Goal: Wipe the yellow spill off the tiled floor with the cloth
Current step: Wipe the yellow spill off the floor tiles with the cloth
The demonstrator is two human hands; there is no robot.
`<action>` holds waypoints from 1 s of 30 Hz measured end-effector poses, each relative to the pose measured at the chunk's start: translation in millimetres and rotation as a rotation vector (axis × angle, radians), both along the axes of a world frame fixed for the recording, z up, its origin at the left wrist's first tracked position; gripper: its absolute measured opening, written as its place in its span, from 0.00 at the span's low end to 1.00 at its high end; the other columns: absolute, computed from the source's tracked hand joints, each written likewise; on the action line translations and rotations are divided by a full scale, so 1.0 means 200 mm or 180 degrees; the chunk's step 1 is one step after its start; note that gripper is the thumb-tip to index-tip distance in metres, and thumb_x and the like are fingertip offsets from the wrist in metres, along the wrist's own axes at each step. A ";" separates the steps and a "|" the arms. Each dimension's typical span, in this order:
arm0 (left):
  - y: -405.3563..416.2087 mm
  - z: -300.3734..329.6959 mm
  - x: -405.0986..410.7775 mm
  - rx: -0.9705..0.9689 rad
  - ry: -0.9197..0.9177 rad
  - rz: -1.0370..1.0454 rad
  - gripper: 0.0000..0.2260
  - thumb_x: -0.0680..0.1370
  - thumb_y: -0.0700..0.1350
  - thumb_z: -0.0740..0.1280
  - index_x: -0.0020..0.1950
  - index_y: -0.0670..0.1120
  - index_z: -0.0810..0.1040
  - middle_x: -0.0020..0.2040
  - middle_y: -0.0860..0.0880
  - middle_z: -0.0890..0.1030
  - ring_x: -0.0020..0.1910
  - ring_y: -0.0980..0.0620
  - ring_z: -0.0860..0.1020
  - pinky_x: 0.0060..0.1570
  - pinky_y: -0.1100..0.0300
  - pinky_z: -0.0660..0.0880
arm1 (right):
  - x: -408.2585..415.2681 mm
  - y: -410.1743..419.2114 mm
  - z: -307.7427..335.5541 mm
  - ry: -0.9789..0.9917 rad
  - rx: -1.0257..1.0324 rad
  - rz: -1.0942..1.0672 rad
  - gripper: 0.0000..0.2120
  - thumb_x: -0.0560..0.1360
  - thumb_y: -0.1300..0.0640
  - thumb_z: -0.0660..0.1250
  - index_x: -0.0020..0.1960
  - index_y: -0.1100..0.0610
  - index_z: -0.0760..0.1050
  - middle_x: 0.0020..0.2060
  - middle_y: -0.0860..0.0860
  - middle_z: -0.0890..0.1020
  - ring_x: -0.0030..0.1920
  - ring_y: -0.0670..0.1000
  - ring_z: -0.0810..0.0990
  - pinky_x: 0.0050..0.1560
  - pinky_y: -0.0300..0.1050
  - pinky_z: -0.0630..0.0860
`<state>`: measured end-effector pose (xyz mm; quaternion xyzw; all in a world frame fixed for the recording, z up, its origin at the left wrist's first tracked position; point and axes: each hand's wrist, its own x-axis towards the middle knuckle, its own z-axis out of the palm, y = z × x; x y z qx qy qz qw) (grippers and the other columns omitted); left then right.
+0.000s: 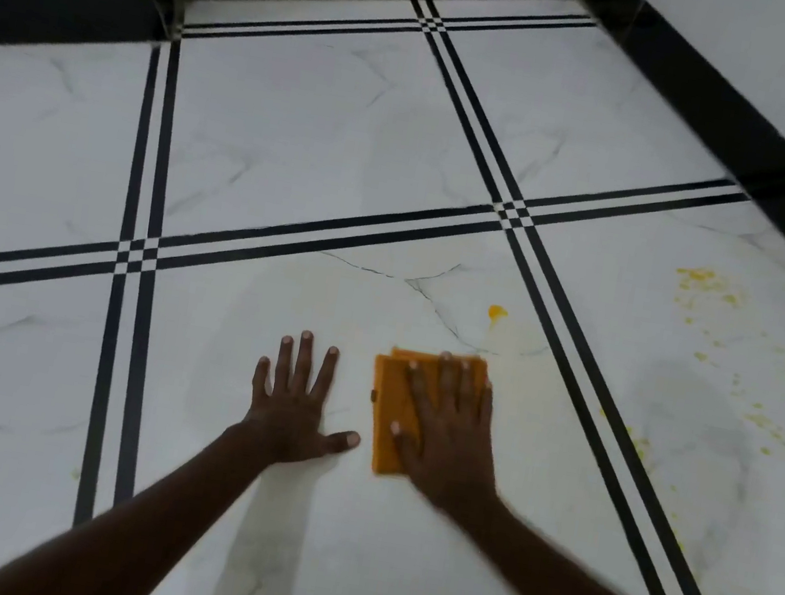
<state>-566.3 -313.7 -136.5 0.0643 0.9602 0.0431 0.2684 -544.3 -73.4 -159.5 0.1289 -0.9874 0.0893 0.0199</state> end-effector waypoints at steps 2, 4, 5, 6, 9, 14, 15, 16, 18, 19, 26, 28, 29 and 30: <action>-0.01 -0.02 -0.01 -0.0075 -0.0010 -0.0031 0.60 0.58 0.85 0.42 0.78 0.51 0.26 0.72 0.42 0.19 0.77 0.37 0.26 0.75 0.34 0.38 | -0.32 0.09 -0.02 -0.0033 0.0131 0.0441 0.37 0.80 0.35 0.54 0.84 0.49 0.52 0.83 0.59 0.56 0.82 0.65 0.51 0.77 0.69 0.56; 0.00 -0.03 -0.02 -0.0096 -0.0096 -0.0055 0.62 0.60 0.85 0.52 0.76 0.52 0.23 0.73 0.42 0.19 0.76 0.38 0.24 0.75 0.35 0.36 | -0.56 0.22 -0.03 -0.0023 0.0236 0.0233 0.37 0.80 0.34 0.51 0.84 0.50 0.53 0.82 0.58 0.58 0.82 0.65 0.53 0.77 0.69 0.56; -0.01 -0.03 -0.02 -0.0093 -0.0115 -0.0053 0.63 0.60 0.85 0.54 0.76 0.52 0.22 0.73 0.42 0.19 0.75 0.38 0.23 0.75 0.35 0.35 | -0.62 0.28 -0.04 0.0007 0.0243 -0.0023 0.36 0.81 0.34 0.50 0.84 0.50 0.51 0.82 0.58 0.58 0.82 0.64 0.53 0.78 0.69 0.55; 0.00 -0.03 -0.01 -0.0063 -0.0094 -0.0048 0.63 0.60 0.85 0.55 0.76 0.53 0.22 0.74 0.42 0.19 0.75 0.38 0.23 0.75 0.35 0.35 | -0.62 0.33 -0.04 0.0058 0.0193 -0.0390 0.36 0.81 0.34 0.50 0.84 0.50 0.51 0.82 0.58 0.58 0.82 0.64 0.54 0.78 0.68 0.54; -0.01 -0.04 0.02 0.0014 0.0080 0.0026 0.62 0.61 0.85 0.55 0.76 0.54 0.23 0.74 0.43 0.19 0.75 0.39 0.23 0.75 0.36 0.35 | -0.34 0.17 -0.01 0.0144 -0.0217 -0.1791 0.35 0.81 0.37 0.52 0.83 0.53 0.54 0.81 0.62 0.61 0.81 0.66 0.56 0.78 0.69 0.53; 0.00 -0.01 0.04 0.0130 0.0244 0.0087 0.61 0.60 0.86 0.54 0.77 0.55 0.25 0.76 0.44 0.22 0.76 0.40 0.25 0.75 0.36 0.36 | -0.01 -0.22 0.01 -0.0062 -0.0323 -0.0853 0.37 0.80 0.38 0.57 0.84 0.53 0.53 0.82 0.62 0.55 0.82 0.68 0.51 0.79 0.70 0.47; 0.00 -0.01 0.04 0.0138 0.0290 0.0093 0.61 0.60 0.86 0.53 0.77 0.55 0.26 0.77 0.44 0.23 0.77 0.41 0.25 0.75 0.36 0.36 | -0.16 -0.19 0.00 -0.0068 -0.0252 -0.0410 0.37 0.80 0.37 0.56 0.84 0.51 0.51 0.83 0.61 0.54 0.82 0.67 0.50 0.79 0.70 0.47; 0.00 -0.01 0.04 0.0177 0.0337 0.0109 0.61 0.60 0.86 0.54 0.78 0.55 0.27 0.77 0.44 0.24 0.77 0.41 0.25 0.75 0.36 0.36 | -0.33 -0.15 0.00 -0.0090 -0.0172 0.0019 0.37 0.80 0.36 0.54 0.84 0.49 0.49 0.83 0.60 0.53 0.82 0.66 0.49 0.79 0.70 0.49; -0.01 -0.03 0.05 0.0233 0.0407 0.0127 0.61 0.61 0.86 0.54 0.78 0.55 0.27 0.77 0.45 0.24 0.77 0.42 0.25 0.75 0.38 0.34 | -0.70 -0.06 -0.02 -0.0012 0.0096 0.0600 0.36 0.81 0.35 0.51 0.84 0.48 0.50 0.83 0.59 0.56 0.82 0.65 0.52 0.77 0.70 0.56; 0.00 -0.03 0.05 0.0248 0.0445 0.0104 0.61 0.61 0.86 0.54 0.78 0.55 0.27 0.77 0.45 0.24 0.77 0.42 0.25 0.75 0.38 0.34 | -0.84 0.00 -0.02 0.0039 0.0235 0.0685 0.36 0.80 0.34 0.50 0.84 0.48 0.51 0.82 0.58 0.58 0.82 0.65 0.54 0.76 0.69 0.58; -0.02 -0.02 0.04 0.0209 0.0449 0.0056 0.60 0.62 0.85 0.53 0.80 0.54 0.29 0.78 0.45 0.24 0.78 0.41 0.27 0.75 0.37 0.36 | -0.62 -0.15 0.00 0.0068 -0.0222 -0.1428 0.36 0.80 0.37 0.53 0.83 0.54 0.55 0.81 0.62 0.60 0.81 0.68 0.56 0.78 0.71 0.51; -0.02 -0.02 0.05 0.0213 0.0448 0.0088 0.60 0.62 0.85 0.53 0.80 0.54 0.30 0.79 0.44 0.26 0.78 0.40 0.28 0.76 0.36 0.38 | -0.44 -0.29 0.00 -0.0057 -0.0240 -0.1154 0.38 0.80 0.36 0.53 0.84 0.54 0.53 0.82 0.63 0.56 0.81 0.69 0.52 0.79 0.70 0.44; -0.02 -0.02 0.05 0.0218 0.0439 0.0091 0.60 0.62 0.85 0.53 0.80 0.54 0.30 0.79 0.44 0.26 0.78 0.40 0.28 0.76 0.36 0.38 | -0.43 -0.30 -0.01 -0.0115 -0.0159 -0.0702 0.38 0.80 0.35 0.53 0.84 0.53 0.51 0.82 0.62 0.54 0.82 0.68 0.51 0.79 0.69 0.42; -0.02 -0.02 0.05 0.0236 0.0460 0.0099 0.60 0.62 0.85 0.53 0.80 0.54 0.31 0.79 0.44 0.27 0.79 0.40 0.29 0.76 0.36 0.39 | -0.51 -0.26 0.00 -0.0170 -0.0052 -0.0133 0.38 0.81 0.34 0.52 0.84 0.51 0.49 0.83 0.61 0.53 0.82 0.67 0.50 0.80 0.69 0.43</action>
